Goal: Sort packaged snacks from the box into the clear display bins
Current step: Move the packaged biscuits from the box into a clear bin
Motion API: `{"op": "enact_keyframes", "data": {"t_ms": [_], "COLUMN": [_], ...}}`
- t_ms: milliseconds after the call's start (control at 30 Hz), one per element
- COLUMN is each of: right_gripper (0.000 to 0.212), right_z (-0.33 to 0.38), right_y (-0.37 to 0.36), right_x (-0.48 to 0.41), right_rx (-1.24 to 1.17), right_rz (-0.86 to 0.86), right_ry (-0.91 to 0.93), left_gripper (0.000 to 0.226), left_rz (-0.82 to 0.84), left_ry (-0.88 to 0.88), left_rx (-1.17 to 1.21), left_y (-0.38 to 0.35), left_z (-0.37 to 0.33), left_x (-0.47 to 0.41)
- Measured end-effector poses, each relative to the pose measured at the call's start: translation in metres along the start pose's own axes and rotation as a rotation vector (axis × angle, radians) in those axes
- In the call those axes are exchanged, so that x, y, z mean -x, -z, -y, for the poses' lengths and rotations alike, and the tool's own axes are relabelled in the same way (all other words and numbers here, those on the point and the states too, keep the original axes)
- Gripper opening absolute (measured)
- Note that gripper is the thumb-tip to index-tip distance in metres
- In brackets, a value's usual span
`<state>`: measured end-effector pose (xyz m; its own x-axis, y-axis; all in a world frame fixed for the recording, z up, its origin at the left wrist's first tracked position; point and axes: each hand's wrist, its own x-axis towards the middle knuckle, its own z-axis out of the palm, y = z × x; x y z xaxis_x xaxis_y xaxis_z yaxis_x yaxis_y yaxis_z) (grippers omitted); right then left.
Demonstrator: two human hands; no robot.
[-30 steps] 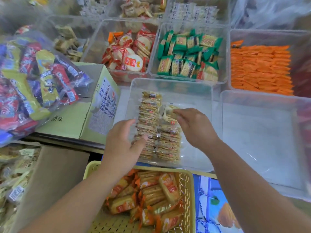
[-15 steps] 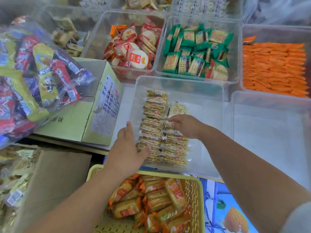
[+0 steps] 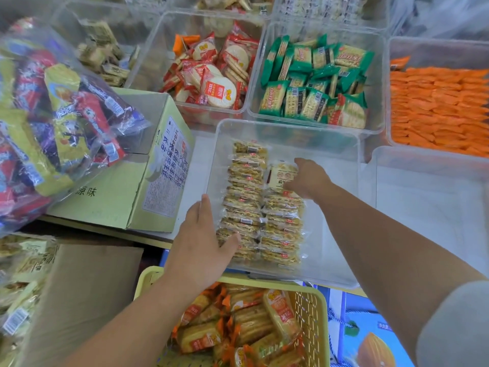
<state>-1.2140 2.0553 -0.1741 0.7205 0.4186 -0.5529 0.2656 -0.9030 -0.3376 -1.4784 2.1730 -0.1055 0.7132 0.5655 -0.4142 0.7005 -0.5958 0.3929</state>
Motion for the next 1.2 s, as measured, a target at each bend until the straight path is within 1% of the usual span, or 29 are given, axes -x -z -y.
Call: {"op": "enact_keyframes", "data": {"t_ms": [133,200,300,367,433,467,533,600,667,700,800,833,933,1067,1100,1200], "right_gripper": [0.071,0.066,0.056,0.043,0.037,0.038,0.046,0.052,0.054,0.053,0.051,0.053,0.075,0.098,0.099,0.088], "right_z": [-0.001,-0.003,-0.004,-0.007,-0.011,-0.013,-0.017,-0.02,-0.019,-0.019,-0.02,-0.021,-0.025,-0.023,-0.021,-0.019], "right_y": [-0.001,0.001,0.005,0.006,0.005,0.003,-0.001,-0.007,-0.013,-0.016,-0.026,-0.029,-0.034,-0.036,-0.037,-0.038], "right_x": [-0.004,-0.004,-0.001,0.002,0.006,0.008,0.014,0.017,0.016,0.015,0.01,0.008,0.008,0.012,0.015,0.021], "right_rx": [0.168,0.115,-0.043,-0.146,-0.287,-0.366,-0.54,-0.752,-0.968,-1.033,-1.116,-1.145,-1.133,-0.996,-0.948,-0.735], "right_rz": [0.0,-0.025,-0.08,-0.123,-0.203,-0.25,-0.331,-0.384,-0.39,-0.374,-0.284,-0.242,-0.172,-0.243,-0.265,-0.261], "right_ry": [-0.051,-0.063,-0.016,0.006,0.01,0.015,0.017,-0.041,-0.143,-0.183,-0.264,-0.289,-0.299,-0.213,-0.169,-0.004], "left_gripper": [0.106,0.106,0.103,0.098,0.092,0.09,0.089,0.092,0.093,0.094,0.098,0.1,0.107,0.112,0.112,0.097], "left_rz": [-0.031,-0.035,-0.059,-0.095,-0.137,-0.153,-0.148,-0.121,-0.102,-0.083,0.0,0.022,0.061,0.039,0.026,-0.004], "left_ry": [-0.009,-0.005,-0.041,-0.132,-0.247,-0.303,-0.382,-0.429,-0.464,-0.474,-0.458,-0.445,-0.421,-0.353,-0.349,-0.387], "left_rx": [-0.025,-0.042,-0.11,-0.16,-0.187,-0.191,-0.211,-0.268,-0.343,-0.378,-0.456,-0.479,-0.559,-0.622,-0.643,-0.674], "left_y": [-0.001,0.0,0.003,0.008,0.016,0.019,0.025,0.029,0.03,0.029,0.024,0.021,0.011,0.002,0.002,0.003], "left_z": [0.0,-0.001,-0.004,-0.011,-0.022,-0.029,-0.044,-0.058,-0.07,-0.074,-0.079,-0.079,-0.077,-0.076,-0.075,-0.073], "left_x": [-0.003,-0.003,-0.003,-0.005,-0.014,-0.022,-0.043,-0.068,-0.095,-0.108,-0.138,-0.145,-0.157,-0.164,-0.165,-0.167]}}
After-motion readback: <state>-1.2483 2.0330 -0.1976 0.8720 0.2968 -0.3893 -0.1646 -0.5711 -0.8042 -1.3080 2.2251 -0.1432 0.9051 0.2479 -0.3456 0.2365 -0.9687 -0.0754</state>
